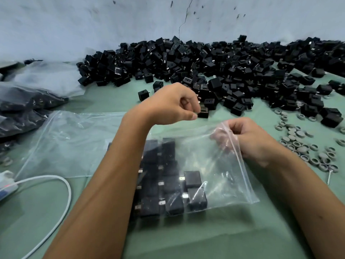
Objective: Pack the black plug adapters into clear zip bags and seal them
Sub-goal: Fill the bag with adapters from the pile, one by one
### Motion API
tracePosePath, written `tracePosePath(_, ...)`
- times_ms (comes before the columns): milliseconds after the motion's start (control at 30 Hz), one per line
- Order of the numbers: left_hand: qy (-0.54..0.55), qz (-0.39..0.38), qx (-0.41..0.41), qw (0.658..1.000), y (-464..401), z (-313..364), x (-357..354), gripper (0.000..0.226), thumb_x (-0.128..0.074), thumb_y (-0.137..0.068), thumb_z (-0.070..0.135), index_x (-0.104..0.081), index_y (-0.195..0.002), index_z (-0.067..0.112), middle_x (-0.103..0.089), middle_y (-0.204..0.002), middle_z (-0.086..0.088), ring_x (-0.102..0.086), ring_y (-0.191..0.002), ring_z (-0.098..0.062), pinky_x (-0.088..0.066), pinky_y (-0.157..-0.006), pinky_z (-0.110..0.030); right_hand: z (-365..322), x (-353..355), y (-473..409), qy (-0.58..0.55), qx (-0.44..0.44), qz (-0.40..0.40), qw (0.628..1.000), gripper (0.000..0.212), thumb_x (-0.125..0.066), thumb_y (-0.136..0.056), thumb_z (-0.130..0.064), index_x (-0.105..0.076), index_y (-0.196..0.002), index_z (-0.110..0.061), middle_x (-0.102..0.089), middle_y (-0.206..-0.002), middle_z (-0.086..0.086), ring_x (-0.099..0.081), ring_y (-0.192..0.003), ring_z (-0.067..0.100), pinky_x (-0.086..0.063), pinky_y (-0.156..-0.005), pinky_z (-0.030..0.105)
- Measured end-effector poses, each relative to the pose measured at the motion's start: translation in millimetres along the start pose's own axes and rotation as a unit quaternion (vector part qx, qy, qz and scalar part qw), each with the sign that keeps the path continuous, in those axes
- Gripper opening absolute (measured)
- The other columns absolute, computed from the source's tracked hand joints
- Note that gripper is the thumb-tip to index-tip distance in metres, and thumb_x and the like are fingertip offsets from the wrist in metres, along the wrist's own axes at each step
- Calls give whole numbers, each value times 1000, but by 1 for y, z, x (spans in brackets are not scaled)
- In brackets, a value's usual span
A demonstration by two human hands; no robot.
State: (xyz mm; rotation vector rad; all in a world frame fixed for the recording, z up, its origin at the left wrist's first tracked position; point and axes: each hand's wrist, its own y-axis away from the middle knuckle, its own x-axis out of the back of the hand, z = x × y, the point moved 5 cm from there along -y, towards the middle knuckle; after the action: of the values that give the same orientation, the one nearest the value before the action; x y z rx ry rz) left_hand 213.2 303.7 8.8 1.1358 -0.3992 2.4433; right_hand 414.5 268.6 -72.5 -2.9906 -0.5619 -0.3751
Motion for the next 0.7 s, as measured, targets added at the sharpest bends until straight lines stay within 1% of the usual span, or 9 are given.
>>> tracePosePath(100, -8, -19, 12, 1000, 3, -9, 0, 12, -81, -87, 18, -78, -92, 28, -73, -89, -1, -69, -85, -14, -60, -85, -42, 12, 19, -4, -23, -6, 211, 977, 8, -71, -85, -11, -74, -78, -15, -67, -69, 13, -58, -61, 21, -47, -59, 35)
tracePosePath(200, -11, -54, 5, 998, 2, -1, -13, 13, -79, -88, 19, -78, -98, 29, -73, -98, 1, -69, -95, -14, -58, -90, -41, 5, 41, 0, 243, 40, 361, 899, 9, -65, -89, -19, -73, -87, -23, -71, -82, -7, -66, -76, 12, -58, -73, 35)
tracePosePath(267, -14, -83, -10, 996, 0, 9, -24, 18, -78, -90, 20, -77, -104, 31, -70, -105, 10, -64, -102, -6, -55, -91, -33, 2, 44, -3, 374, 43, 354, 856, 18, -65, -93, -27, -71, -109, -21, -67, -109, -3, -60, -106, 19, -51, -95, 36)
tracePosePath(333, -14, -111, -30, 993, -1, 23, -35, 29, -72, -93, 16, -73, -116, 34, -62, -109, 25, -57, -108, 2, -46, -90, -23, 8, 42, -12, 441, 4, 298, 847, 42, -66, -94, -33, -60, -135, -24, -50, -143, 5, -39, -134, 28, -38, -113, 44)
tracePosePath(433, -49, -135, -59, 988, -1, 38, -49, 48, -59, -97, 5, -66, -130, 39, -56, -111, 24, -42, -113, -7, -29, -93, -17, 19, 33, -20, 491, -60, 194, 847, 58, -57, -101, -36, -38, -155, -32, -14, -170, 2, -13, -154, 30, -26, -119, 55)
tracePosePath(533, -72, -164, -65, 982, -1, 42, -61, 57, -52, -95, -1, -67, -128, 43, -52, -122, 14, -30, -120, -10, -14, -94, -16, 20, 34, -21, 474, -47, 188, 859, 45, -58, -100, -37, -53, -143, -24, -33, -162, 3, -23, -149, 27, -32, -115, 51)
tracePosePath(600, -73, -163, -59, 982, -1, 40, -62, 50, -55, -97, 3, -69, -119, 46, -48, -127, 13, -27, -128, -14, -13, -107, -28, 10, 36, -16, 436, 12, 249, 864, 28, -74, -91, -37, -63, -111, -21, -54, -127, 0, -42, -123, 26, -42, -98, 37)
tracePosePath(633, -74, -157, -59, 983, -2, 38, -62, 44, -57, -98, 7, -70, -114, 46, -48, -129, 10, -27, -130, -16, -15, -110, -31, 5, 38, -13, 417, 31, 283, 863, 28, -81, -85, -34, -60, -99, -21, -53, -112, -3, -45, -111, 24, -40, -89, 31)
tracePosePath(700, -79, -145, -67, 984, -4, 36, -59, 34, -62, -98, 14, -72, -106, 45, -49, -132, 7, -28, -132, -18, -19, -112, -35, 4, 42, -9, 399, 36, 321, 858, 34, -86, -78, -30, -59, -97, -21, -50, -107, -4, -46, -108, 23, -35, -87, 27)
